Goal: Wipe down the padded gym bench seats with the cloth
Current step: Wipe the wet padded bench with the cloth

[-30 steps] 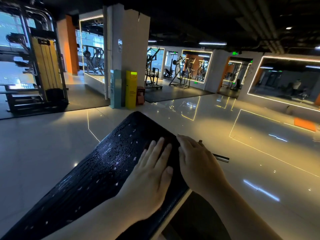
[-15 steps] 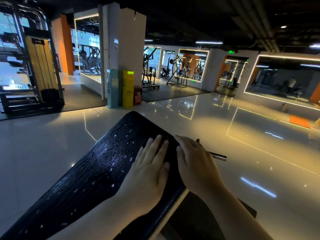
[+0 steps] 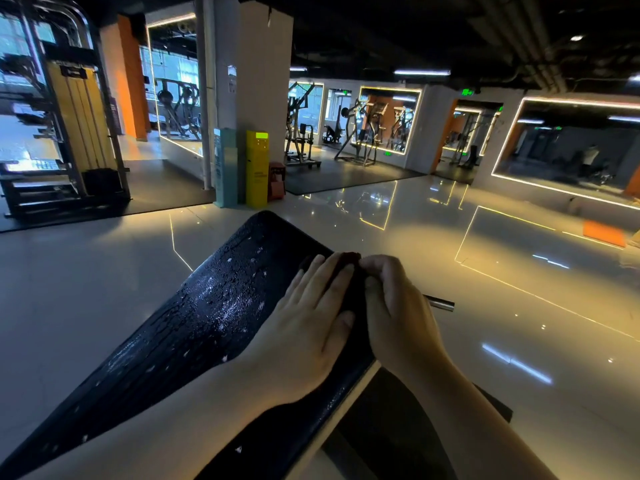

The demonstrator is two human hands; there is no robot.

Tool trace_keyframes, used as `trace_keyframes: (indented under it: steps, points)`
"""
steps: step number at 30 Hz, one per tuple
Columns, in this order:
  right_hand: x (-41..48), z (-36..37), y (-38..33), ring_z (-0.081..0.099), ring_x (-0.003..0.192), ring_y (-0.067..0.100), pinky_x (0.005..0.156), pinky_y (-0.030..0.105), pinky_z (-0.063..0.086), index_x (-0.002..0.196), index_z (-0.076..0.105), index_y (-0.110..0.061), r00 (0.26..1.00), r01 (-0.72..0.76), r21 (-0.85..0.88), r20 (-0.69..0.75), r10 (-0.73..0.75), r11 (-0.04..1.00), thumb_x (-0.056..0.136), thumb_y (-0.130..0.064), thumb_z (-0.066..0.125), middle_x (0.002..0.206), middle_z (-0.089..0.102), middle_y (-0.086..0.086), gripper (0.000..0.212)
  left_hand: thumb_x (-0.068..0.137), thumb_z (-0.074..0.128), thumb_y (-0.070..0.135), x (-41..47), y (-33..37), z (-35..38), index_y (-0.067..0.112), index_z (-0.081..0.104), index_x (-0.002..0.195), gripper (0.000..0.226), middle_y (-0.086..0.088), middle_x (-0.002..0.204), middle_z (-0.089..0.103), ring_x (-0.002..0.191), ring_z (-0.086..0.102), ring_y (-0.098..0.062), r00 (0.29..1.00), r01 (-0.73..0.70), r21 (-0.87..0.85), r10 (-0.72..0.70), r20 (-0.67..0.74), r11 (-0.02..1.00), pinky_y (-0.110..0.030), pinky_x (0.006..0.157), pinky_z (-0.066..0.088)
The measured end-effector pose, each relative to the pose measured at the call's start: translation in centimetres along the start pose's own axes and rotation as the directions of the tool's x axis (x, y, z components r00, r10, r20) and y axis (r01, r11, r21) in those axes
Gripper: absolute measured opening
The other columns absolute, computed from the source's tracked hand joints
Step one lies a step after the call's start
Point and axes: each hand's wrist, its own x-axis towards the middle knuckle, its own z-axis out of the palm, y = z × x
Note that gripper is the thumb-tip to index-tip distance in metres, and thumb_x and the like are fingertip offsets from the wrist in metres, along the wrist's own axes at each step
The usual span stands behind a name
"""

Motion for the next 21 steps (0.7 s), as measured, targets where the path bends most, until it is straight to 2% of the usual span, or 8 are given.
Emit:
trace_keyframes:
  steps: [4,7,9,11,14,16,18,21]
  points:
    - [0.2,0.3,0.7,0.061,0.108,-0.004,0.084,0.023,0.050,0.128,0.049,-0.032,1.000,-0.018,0.119,-0.007,0.019,0.993,0.105,-0.030,0.040,0.123,0.066,-0.014,0.025,0.098,0.010,0.059,-1.4,-2.4,-0.6,0.044,-0.009,0.155,0.062,0.021,0.162,-0.020,0.149,-0.021,-0.004,0.997,0.011,-0.022,-0.009,0.080,1.000,-0.036,0.122,-0.002]
    - [0.3,0.6,0.8,0.064,0.099,0.000,0.078,0.029,0.054,0.126,0.055,-0.029,0.999,-0.038,0.156,-0.007,0.040,0.987,0.104,-0.030,0.041,0.115,0.067,-0.014,0.026,0.097,0.009,0.059,0.5,-3.1,-0.6,0.039,-0.007,0.156,0.064,0.016,0.163,-0.022,0.149,-0.021,-0.004,0.992,0.119,-0.053,-0.117,0.048,0.991,-0.036,0.125,0.000]
    - [0.2,0.6,0.8,0.065,0.092,0.003,0.075,0.033,0.054,0.127,0.055,-0.027,0.998,-0.048,0.210,-0.026,0.055,0.977,0.101,-0.040,0.039,0.110,0.068,-0.011,0.033,0.098,0.009,0.057,1.4,-2.2,-0.3,0.032,-0.010,0.157,0.067,0.008,0.163,-0.025,0.149,-0.023,-0.009,0.984,0.177,-0.006,-0.177,0.039,0.984,-0.035,0.125,-0.005]
    - [0.0,0.6,0.8,0.065,0.087,0.007,0.073,0.038,0.053,0.129,0.055,-0.026,0.995,-0.054,0.311,-0.060,0.076,0.949,0.100,-0.048,0.037,0.103,0.068,-0.009,0.041,0.099,0.008,0.056,0.9,-0.7,-0.1,0.029,-0.014,0.156,0.067,0.005,0.162,-0.026,0.148,-0.027,-0.011,0.991,0.127,0.046,-0.129,0.034,0.991,-0.034,0.123,-0.010]
    - [-0.1,0.7,0.9,0.060,0.117,0.008,0.099,0.045,0.051,0.131,0.055,-0.023,0.992,-0.048,0.449,-0.085,0.096,0.892,0.101,-0.053,0.029,0.126,0.063,-0.009,0.050,0.102,0.009,0.053,-1.5,1.3,-0.1,0.028,-0.004,0.158,0.063,0.006,0.165,-0.017,0.150,-0.021,-0.011,0.995,-0.079,0.039,0.077,0.058,0.996,-0.038,0.124,-0.004]
    - [-0.1,0.6,1.1,0.058,0.122,0.008,0.105,0.044,0.048,0.133,0.054,-0.021,0.992,-0.076,0.520,-0.043,0.115,0.851,0.101,-0.051,0.023,0.135,0.060,-0.006,0.054,0.105,0.011,0.050,-3.3,1.1,-0.1,0.027,0.001,0.159,0.059,0.005,0.167,-0.010,0.153,-0.014,-0.014,0.976,-0.201,0.051,0.195,0.097,0.978,-0.043,0.124,0.003]
    - [-0.2,0.4,1.3,0.058,0.124,0.009,0.105,0.041,0.047,0.136,0.053,-0.020,0.992,-0.113,0.607,0.025,0.123,0.787,0.100,-0.052,0.020,0.136,0.060,-0.004,0.058,0.106,0.010,0.050,-4.5,0.4,-0.2,0.030,-0.002,0.159,0.058,0.006,0.167,-0.011,0.153,-0.012,-0.015,0.963,-0.247,0.086,0.235,0.136,0.965,-0.045,0.123,0.006]
    - [-0.2,0.1,1.4,0.058,0.125,0.008,0.098,0.028,0.049,0.135,0.054,-0.024,0.986,-0.162,0.703,0.093,0.137,0.693,0.097,-0.055,0.020,0.131,0.062,-0.010,0.060,0.102,0.005,0.054,-3.3,-0.1,-0.4,0.035,-0.014,0.156,0.061,0.012,0.163,-0.025,0.149,-0.023,-0.007,0.990,-0.075,0.065,0.066,0.125,0.995,-0.040,0.125,0.001]
